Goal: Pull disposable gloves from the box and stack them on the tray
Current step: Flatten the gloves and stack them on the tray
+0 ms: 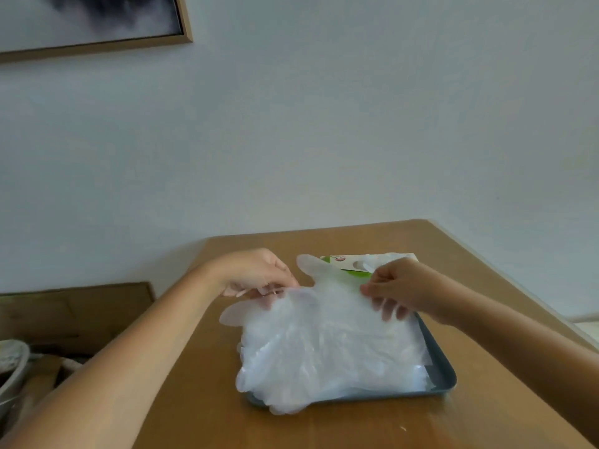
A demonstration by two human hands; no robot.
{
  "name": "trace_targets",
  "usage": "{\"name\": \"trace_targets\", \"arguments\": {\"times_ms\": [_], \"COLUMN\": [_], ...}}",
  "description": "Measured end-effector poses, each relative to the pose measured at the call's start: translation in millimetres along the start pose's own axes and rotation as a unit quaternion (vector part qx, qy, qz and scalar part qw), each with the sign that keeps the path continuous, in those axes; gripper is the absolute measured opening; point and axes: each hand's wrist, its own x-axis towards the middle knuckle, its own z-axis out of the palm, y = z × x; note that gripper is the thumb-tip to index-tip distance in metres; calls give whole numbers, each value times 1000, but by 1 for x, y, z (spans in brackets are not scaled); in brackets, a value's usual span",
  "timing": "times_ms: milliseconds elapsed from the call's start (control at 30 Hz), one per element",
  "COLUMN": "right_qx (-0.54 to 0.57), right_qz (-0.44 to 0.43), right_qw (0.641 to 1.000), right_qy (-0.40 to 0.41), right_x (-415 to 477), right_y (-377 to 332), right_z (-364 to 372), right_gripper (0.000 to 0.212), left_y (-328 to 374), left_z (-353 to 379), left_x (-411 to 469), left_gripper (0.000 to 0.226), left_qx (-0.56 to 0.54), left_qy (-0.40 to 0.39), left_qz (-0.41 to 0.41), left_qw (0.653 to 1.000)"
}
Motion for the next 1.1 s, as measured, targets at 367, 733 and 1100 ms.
{"name": "trace_targets", "arguments": {"times_ms": [367, 733, 1100], "right_qx": [-209, -232, -325], "right_qz": [-34, -37, -239], "right_qw": [970, 963, 905], "right_qy": [118, 133, 137], "right_x": [23, 26, 1], "right_y": [73, 78, 62], "right_z": [32, 37, 40], "right_gripper": [33, 40, 46], "left_y": [-42, -4, -32], "left_z": [49, 173, 151], "left_x": [45, 19, 29], "left_gripper": [21, 45, 59], "left_qx": [307, 375, 387], "left_qy": [266, 194, 31], "left_qz": [21, 130, 125], "left_qw": [914, 897, 913]}}
